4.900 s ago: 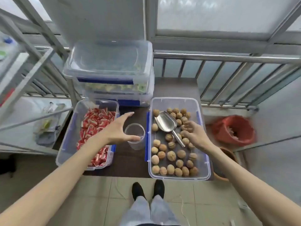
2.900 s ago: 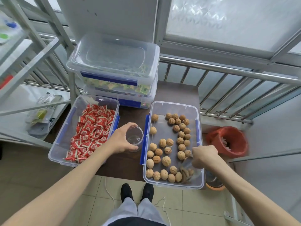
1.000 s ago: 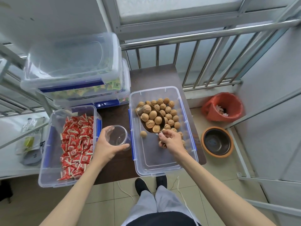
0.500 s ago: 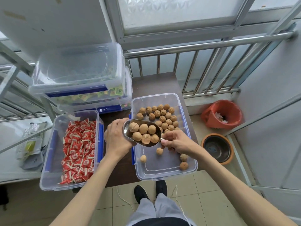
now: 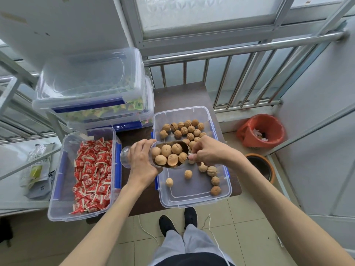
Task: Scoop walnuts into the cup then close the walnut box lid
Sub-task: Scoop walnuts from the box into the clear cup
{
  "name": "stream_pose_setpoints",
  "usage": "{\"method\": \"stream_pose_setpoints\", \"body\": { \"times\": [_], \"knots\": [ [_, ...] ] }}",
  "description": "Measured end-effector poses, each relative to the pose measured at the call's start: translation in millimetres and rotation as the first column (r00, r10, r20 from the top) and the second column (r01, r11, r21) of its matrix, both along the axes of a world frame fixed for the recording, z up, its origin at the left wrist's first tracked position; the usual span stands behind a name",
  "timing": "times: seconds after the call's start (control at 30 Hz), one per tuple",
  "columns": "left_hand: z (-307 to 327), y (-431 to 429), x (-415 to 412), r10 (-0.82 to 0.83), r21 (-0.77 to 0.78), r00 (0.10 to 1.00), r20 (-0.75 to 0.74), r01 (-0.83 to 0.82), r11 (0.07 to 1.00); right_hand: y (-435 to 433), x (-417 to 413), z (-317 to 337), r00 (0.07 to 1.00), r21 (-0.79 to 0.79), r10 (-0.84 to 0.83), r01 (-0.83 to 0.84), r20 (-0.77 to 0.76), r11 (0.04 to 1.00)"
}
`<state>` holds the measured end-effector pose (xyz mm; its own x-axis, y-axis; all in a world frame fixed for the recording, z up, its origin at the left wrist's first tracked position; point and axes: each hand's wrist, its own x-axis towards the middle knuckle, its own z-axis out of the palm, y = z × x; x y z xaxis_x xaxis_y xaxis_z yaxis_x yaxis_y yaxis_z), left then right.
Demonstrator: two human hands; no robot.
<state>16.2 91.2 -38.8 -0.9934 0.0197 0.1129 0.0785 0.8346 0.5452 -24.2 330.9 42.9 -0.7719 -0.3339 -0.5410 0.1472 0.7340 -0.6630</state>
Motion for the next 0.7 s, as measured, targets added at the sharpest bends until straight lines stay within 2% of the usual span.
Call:
{"method": "stream_pose_setpoints", "body": {
  "times": [0.4,0.7],
  "knots": [
    [-2,-4,0,-0.007,0.027,1.000,0.004,0.007,1.000,-14,-3,20,1.000,0.089,0.002,-0.003,0.020,0.996],
    [-2,-8,-3,-0.028,-0.009,1.000,0.010,0.028,1.000,-26,-7,30,1.000,0.164,0.015,-0.014,-0.005,0.986]
  ]
}}
